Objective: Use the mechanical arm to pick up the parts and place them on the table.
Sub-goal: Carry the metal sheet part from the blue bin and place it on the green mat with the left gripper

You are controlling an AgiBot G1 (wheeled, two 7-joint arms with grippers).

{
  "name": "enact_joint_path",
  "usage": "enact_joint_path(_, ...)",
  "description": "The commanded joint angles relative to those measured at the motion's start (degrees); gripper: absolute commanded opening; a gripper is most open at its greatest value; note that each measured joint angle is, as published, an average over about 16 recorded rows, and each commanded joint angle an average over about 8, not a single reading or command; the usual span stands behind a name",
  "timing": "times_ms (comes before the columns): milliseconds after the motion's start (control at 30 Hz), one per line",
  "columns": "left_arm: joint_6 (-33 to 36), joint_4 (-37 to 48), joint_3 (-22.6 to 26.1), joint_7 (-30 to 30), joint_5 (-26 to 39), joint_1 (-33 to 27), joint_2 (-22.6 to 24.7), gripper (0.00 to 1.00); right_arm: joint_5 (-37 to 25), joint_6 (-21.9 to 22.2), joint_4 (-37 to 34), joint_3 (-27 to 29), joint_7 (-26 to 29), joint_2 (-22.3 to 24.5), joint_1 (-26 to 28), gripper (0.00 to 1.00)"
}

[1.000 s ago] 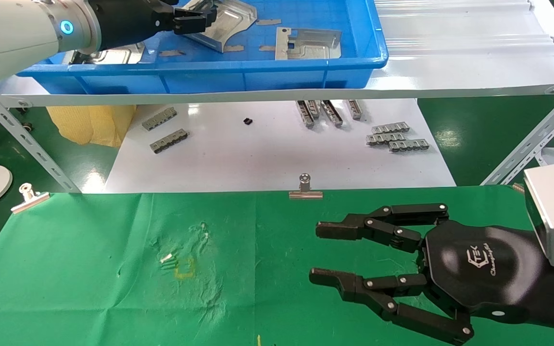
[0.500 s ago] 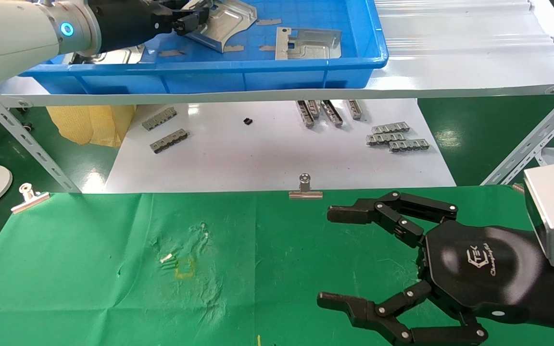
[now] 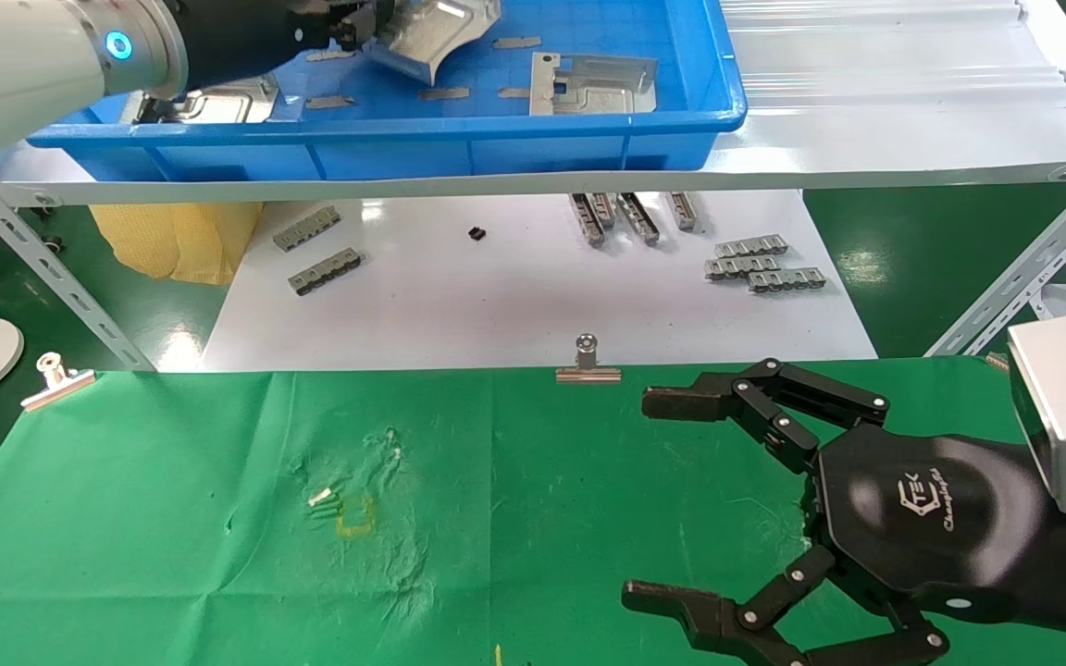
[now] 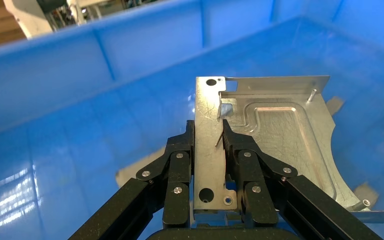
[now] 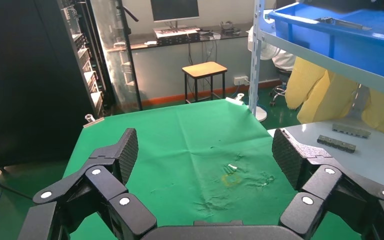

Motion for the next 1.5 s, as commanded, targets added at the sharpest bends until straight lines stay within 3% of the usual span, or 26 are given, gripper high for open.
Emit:
enact_joint_path(33, 0.4, -0.5, -0.4, 0.3, -0.6, -0.2, -0.2, 0.0, 0.0, 0.0, 0.0, 0.0, 0.0, 0.0, 0.0, 1.0)
enact_joint_path(367, 11.9, -2.6, -2.9, 5.8, -4.5, -0.9, -3.5, 0.0, 0.0, 0.0, 0.0, 0.0, 0.0, 0.0, 0.0, 1.0)
enact_joint_path(867, 45.7, -6.5, -4.6, 14.3, -8.9, 4.0, -12.9, 0.0, 0.0, 0.0, 0.0, 0.0, 0.0, 0.0, 0.0, 1.0)
enact_joint_path(1233, 47.6, -22.5, 2.2, 18.1, -14.4, 19.5, -22.3, 0.0, 0.0, 0.0, 0.0, 0.0, 0.0, 0.0, 0.0, 1.0)
enact_joint_path(1500, 45.2, -20.5, 8.2, 29.0, -12.5, 26.8, -24.3, 0.0, 0.0, 0.0, 0.0, 0.0, 0.0, 0.0, 0.0, 1.0)
